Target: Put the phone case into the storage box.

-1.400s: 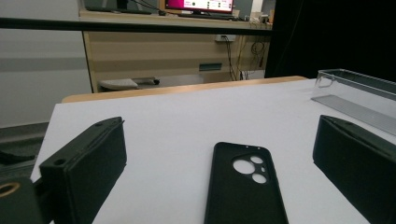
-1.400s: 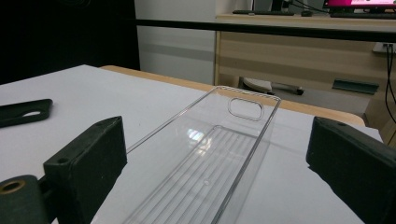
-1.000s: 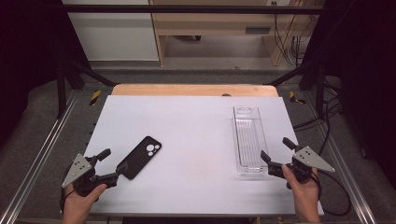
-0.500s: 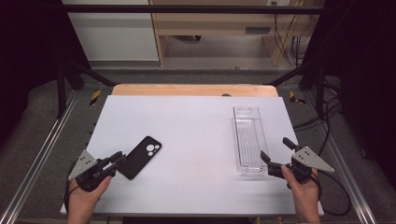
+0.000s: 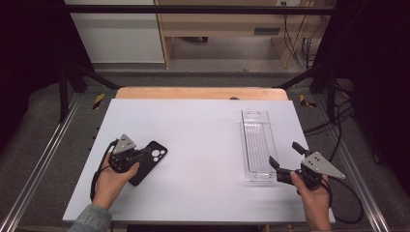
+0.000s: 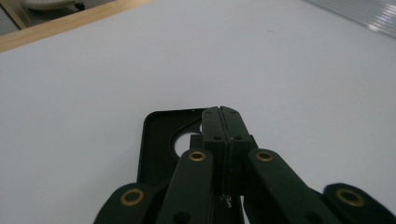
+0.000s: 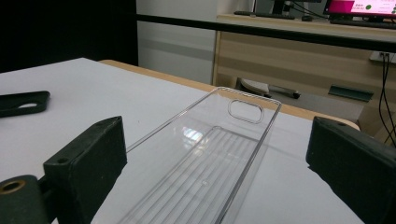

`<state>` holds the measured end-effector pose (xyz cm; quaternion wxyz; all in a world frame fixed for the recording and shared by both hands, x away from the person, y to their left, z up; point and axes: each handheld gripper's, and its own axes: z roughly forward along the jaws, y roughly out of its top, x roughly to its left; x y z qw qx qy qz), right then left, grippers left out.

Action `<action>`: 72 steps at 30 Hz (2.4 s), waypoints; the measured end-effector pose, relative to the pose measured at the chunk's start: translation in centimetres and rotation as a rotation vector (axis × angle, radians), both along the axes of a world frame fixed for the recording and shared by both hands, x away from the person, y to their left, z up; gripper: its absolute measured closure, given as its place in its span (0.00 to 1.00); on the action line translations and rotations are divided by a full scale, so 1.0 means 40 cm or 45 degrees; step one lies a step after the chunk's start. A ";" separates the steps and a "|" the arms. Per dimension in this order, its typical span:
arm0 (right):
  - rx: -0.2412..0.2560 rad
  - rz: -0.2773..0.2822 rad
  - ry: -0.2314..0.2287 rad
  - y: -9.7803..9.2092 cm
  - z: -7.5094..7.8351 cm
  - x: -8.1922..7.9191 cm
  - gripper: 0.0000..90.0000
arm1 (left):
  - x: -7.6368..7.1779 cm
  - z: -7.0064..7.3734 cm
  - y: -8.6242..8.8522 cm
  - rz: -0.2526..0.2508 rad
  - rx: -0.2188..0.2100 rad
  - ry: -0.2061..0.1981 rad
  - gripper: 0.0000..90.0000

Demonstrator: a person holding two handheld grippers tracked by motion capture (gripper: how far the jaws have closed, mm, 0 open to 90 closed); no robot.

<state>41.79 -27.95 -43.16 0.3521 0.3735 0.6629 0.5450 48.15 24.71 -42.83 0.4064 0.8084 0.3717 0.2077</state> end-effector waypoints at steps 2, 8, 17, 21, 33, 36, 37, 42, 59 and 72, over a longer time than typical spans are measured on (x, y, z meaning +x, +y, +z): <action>0.001 0.003 -0.001 0.000 0.000 0.000 0.06 | 0.023 -0.007 -0.015 -0.006 0.019 0.034 1.00; 0.002 0.008 0.000 0.000 0.000 0.002 0.06 | 0.086 -0.046 -0.045 0.023 0.086 0.150 1.00; 0.013 0.007 -0.005 -0.005 0.001 0.002 0.06 | 0.125 -0.073 -0.062 0.042 0.147 0.217 1.00; 0.011 0.008 -0.005 -0.005 0.000 0.002 0.06 | 0.128 -0.083 -0.074 0.023 0.161 0.229 1.00; 0.007 0.012 -0.002 -0.004 0.000 0.003 0.06 | 0.129 -0.099 -0.094 0.004 0.176 0.242 1.00; 0.007 0.014 -0.001 -0.004 0.000 0.003 0.06 | 0.128 -0.100 -0.101 -0.009 0.163 0.242 1.00; 0.007 0.015 -0.001 -0.003 0.000 0.003 0.06 | 0.126 -0.100 -0.104 -0.019 0.167 0.243 1.00; 0.009 0.015 0.000 -0.004 0.000 0.003 0.06 | 0.112 -0.098 -0.124 -0.070 0.163 0.251 1.00; 0.004 0.018 0.000 -0.001 0.000 0.002 0.06 | 0.067 -0.099 -0.248 -0.238 0.161 0.291 1.00; -0.009 0.018 -0.002 0.000 0.001 0.002 0.06 | 0.012 -0.104 -0.367 -0.374 0.172 0.270 1.00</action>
